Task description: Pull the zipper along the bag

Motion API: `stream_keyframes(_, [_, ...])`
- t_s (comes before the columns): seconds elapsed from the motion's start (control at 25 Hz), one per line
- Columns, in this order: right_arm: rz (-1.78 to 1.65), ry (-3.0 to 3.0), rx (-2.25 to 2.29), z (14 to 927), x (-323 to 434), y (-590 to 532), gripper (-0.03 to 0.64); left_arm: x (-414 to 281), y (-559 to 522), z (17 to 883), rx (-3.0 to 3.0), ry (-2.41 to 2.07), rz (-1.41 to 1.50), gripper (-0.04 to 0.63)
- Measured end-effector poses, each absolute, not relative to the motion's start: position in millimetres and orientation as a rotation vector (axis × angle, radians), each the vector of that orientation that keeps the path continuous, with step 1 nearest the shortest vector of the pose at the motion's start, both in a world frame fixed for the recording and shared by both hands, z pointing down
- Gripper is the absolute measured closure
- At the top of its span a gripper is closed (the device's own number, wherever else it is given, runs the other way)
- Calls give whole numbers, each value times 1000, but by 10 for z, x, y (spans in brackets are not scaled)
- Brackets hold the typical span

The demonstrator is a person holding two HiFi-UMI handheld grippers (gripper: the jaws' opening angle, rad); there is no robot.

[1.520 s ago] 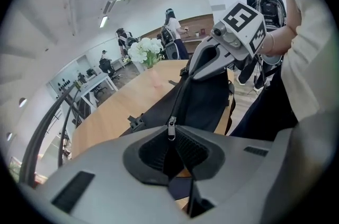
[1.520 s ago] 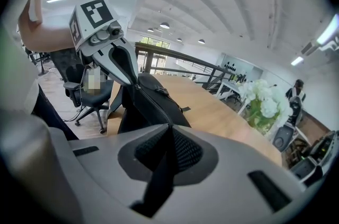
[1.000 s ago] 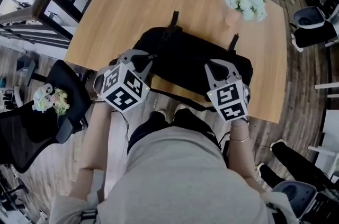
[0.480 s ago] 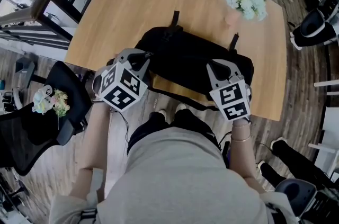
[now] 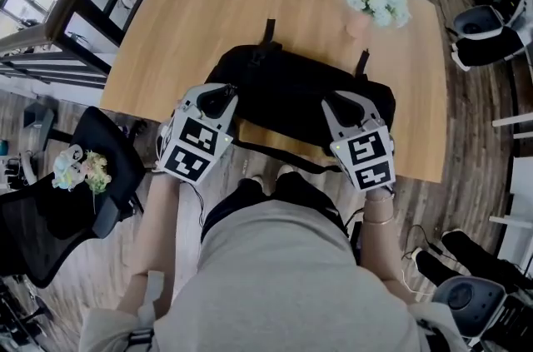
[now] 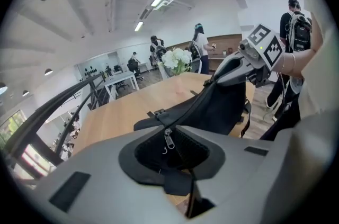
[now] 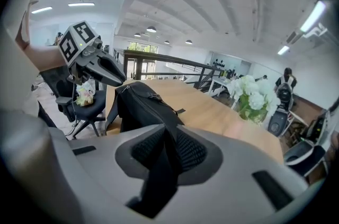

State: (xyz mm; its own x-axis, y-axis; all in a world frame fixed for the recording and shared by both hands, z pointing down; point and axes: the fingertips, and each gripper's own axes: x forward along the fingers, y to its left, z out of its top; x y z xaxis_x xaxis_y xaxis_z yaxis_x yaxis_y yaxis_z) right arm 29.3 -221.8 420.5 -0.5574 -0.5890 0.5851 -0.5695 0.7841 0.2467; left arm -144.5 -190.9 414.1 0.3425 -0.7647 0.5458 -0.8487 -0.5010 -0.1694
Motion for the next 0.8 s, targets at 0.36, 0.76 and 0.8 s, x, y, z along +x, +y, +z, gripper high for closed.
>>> stream_keyframes(0.36, [184, -2452, 1017, 3956, 360, -2172, 537, -1210, -1992, 3862, 2391, -1514, 385, 541])
stream_keyframes(0.76, [415, -2669, 1069, 3620, 330, -1903, 609, -650, -1940, 3500, 2478, -1328, -18, 566])
stream_keyframes(0.8, [404, -2676, 1073, 3621, 332, -1884, 609, -593, -1927, 3510, 2483, -1313, -15, 568])
